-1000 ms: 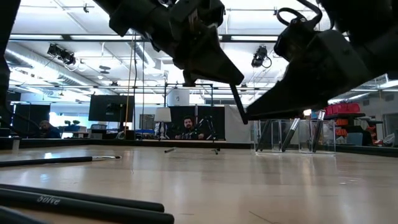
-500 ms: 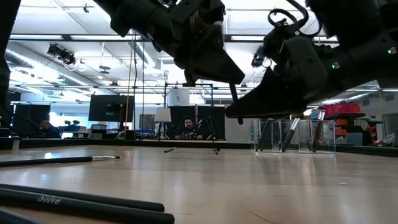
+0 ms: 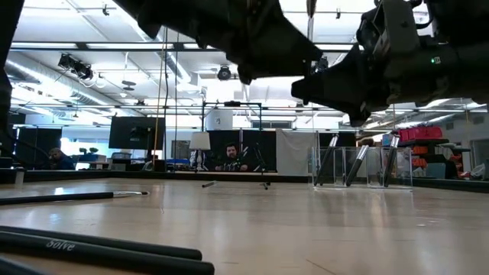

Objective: Put items in baskets/containers
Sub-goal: Put the black highlighter brush into the transparent organizer, then put the black eyeshadow brush into the transparent organizer

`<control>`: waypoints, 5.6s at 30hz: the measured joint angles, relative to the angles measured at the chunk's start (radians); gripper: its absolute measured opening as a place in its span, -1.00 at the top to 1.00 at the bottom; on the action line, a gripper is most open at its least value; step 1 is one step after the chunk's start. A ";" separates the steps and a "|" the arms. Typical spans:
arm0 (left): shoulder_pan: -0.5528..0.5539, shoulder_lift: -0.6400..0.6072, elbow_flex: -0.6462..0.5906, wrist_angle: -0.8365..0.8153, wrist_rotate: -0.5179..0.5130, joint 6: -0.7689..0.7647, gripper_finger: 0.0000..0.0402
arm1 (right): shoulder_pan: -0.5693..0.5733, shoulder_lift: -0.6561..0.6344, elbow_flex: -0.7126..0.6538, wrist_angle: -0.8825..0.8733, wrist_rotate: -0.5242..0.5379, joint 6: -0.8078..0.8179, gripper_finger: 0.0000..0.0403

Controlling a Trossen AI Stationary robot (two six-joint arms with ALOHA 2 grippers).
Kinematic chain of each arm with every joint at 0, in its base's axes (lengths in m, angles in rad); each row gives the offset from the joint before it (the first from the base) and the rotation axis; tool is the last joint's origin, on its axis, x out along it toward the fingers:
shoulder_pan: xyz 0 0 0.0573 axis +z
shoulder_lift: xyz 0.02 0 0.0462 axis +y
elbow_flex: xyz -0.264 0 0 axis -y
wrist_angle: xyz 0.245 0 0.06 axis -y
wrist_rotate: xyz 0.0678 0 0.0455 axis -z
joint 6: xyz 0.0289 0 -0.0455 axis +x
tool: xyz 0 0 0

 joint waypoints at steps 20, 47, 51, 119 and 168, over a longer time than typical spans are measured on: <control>-0.027 0.011 0.000 0.013 -0.130 0.039 0.83 | 0.011 -0.092 0.000 -0.258 -0.005 0.099 0.52; -0.032 0.011 0.000 -0.024 -0.185 0.020 0.80 | 0.024 -0.400 0.087 -0.592 -0.023 -0.076 0.30; -0.032 0.011 0.000 -0.024 -0.185 0.020 0.80 | 0.012 -0.384 0.091 -0.578 -0.014 -0.072 0.60; -0.029 0.201 0.000 0.141 -0.121 -0.067 -0.12 | -0.430 -0.898 -0.320 -0.973 0.178 0.483 0.76; -0.039 0.168 0.000 0.054 -0.150 -0.095 -0.12 | -0.443 -1.081 0.146 -1.621 -0.031 0.206 -0.25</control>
